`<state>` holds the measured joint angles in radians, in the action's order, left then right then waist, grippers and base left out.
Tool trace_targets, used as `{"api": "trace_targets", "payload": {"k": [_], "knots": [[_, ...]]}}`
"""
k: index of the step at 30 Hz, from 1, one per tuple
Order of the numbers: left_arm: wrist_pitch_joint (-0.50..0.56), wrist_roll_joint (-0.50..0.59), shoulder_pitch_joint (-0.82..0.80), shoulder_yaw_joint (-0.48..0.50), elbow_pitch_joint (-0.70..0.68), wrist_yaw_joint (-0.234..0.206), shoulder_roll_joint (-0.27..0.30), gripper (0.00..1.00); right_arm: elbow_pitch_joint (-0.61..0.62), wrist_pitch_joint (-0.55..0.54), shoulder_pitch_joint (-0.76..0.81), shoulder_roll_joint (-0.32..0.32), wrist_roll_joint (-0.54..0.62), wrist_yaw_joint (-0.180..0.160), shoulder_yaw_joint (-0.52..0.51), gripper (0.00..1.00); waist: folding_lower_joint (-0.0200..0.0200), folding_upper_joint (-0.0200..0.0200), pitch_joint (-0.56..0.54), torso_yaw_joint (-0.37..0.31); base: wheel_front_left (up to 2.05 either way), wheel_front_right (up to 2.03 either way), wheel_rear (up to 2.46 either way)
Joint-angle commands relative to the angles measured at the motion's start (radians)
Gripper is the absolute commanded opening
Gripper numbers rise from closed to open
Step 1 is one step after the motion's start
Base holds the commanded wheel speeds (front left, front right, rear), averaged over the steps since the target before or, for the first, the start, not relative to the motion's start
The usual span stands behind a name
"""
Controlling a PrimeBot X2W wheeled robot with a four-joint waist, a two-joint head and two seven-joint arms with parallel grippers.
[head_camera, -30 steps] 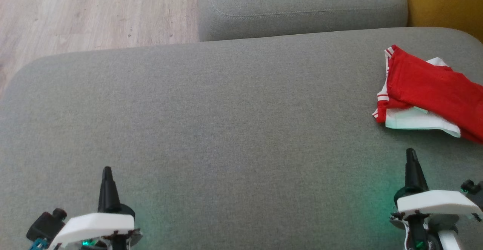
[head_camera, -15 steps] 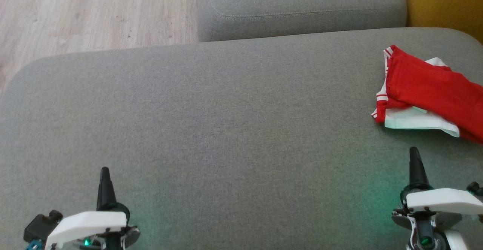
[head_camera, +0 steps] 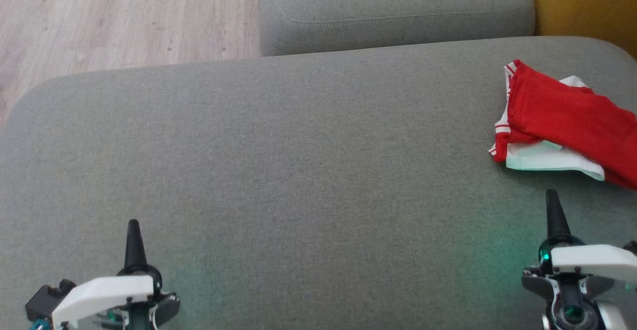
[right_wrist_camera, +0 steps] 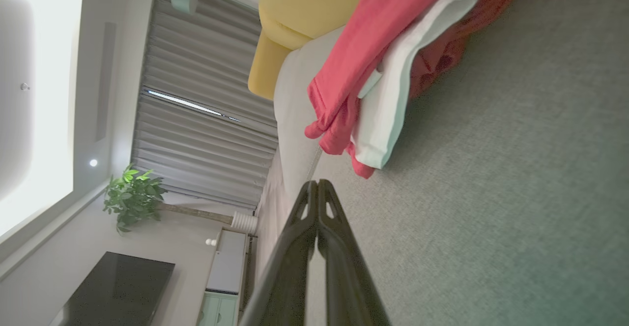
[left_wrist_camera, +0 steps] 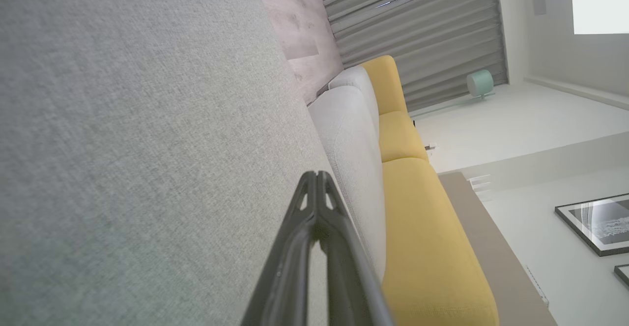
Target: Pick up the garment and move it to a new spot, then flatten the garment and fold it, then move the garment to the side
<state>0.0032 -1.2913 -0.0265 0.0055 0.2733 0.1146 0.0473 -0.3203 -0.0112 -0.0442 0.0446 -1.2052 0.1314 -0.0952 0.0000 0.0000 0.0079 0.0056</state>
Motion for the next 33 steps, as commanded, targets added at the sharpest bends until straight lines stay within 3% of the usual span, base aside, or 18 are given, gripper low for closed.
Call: {"api": "trace_targets", "payload": {"k": [1, 33], "knots": [[0.010, -0.024, -0.057, 0.039, -0.029, 0.007, 0.007, 0.00, 0.041, -0.009, -0.055, 0.005, -0.031, -0.001, 0.012, 0.00, 0.0000, 0.0000, 0.000, 0.000, 0.00, 0.00, 0.00], [0.102, -0.310, -0.080, 0.101, -0.028, 0.016, 0.007, 0.00, 0.074, -0.098, -0.063, 0.006, -0.388, -0.001, -0.018, 0.00, 0.0000, 0.0000, -0.005, -0.005, 0.00, 0.00, 0.00]]}}
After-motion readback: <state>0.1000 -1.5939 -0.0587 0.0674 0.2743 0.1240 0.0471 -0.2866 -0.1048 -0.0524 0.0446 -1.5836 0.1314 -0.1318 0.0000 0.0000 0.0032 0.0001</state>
